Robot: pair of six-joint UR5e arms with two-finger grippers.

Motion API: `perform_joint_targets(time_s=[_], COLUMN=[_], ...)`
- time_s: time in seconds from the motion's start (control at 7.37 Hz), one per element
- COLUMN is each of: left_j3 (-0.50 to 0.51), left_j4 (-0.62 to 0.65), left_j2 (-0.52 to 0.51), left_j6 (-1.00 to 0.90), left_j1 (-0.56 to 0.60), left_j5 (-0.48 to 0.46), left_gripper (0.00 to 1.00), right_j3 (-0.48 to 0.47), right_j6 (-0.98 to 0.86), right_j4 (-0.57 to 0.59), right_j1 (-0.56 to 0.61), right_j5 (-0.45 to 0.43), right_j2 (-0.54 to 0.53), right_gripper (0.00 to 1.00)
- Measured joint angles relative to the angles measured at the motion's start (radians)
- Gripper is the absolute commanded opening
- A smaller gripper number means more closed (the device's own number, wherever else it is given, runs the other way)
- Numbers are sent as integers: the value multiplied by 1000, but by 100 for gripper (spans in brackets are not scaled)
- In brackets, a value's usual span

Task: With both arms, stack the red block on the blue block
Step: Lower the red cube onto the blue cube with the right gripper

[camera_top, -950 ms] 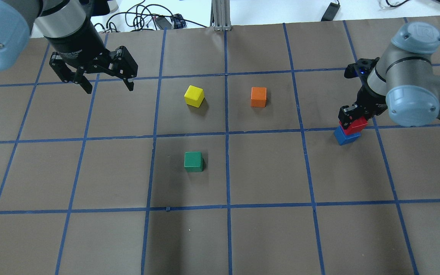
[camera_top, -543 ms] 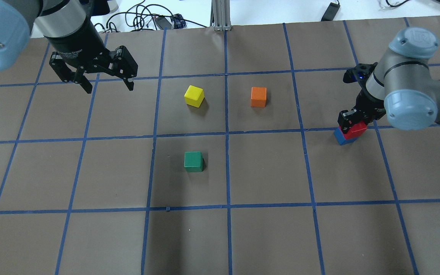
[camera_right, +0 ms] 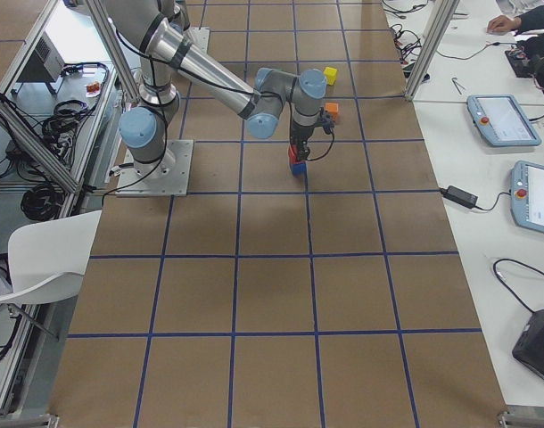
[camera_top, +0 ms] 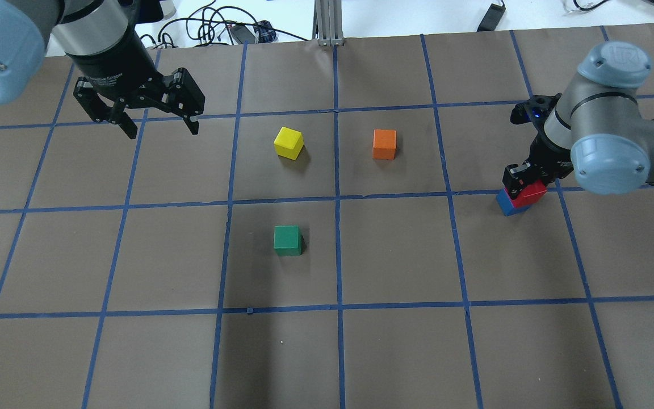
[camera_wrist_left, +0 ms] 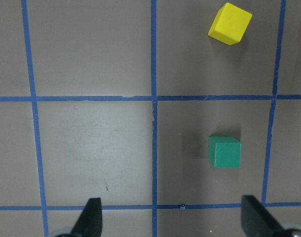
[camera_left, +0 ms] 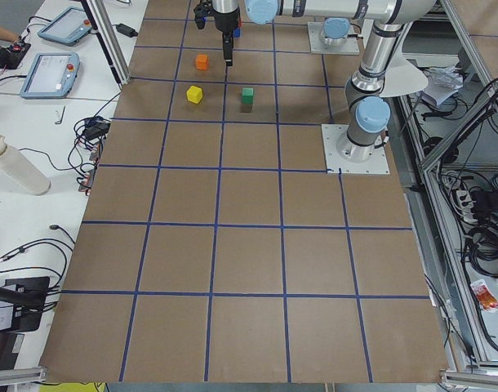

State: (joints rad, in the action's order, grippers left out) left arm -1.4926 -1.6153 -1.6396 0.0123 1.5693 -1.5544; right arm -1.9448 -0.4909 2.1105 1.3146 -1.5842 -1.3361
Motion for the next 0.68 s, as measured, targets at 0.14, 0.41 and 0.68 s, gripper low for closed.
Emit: perform_joint_targets(time_s=[0.14,0.41,0.68], left_j3=[0,1,0], left_j4=[0,0,0], left_j2=[0,0,1], left_j6=[0,0,0], left_j1=[0,0,0], left_j5=[0,0,0], left_gripper=[100,100,100], right_j3=[1,1,1], right_j6=[0,0,0], right_j4=[0,6,16], right_j1=[0,0,0], right_j5=[1,0,-2], right_j2=[0,1,2], right_gripper=[0,0,0])
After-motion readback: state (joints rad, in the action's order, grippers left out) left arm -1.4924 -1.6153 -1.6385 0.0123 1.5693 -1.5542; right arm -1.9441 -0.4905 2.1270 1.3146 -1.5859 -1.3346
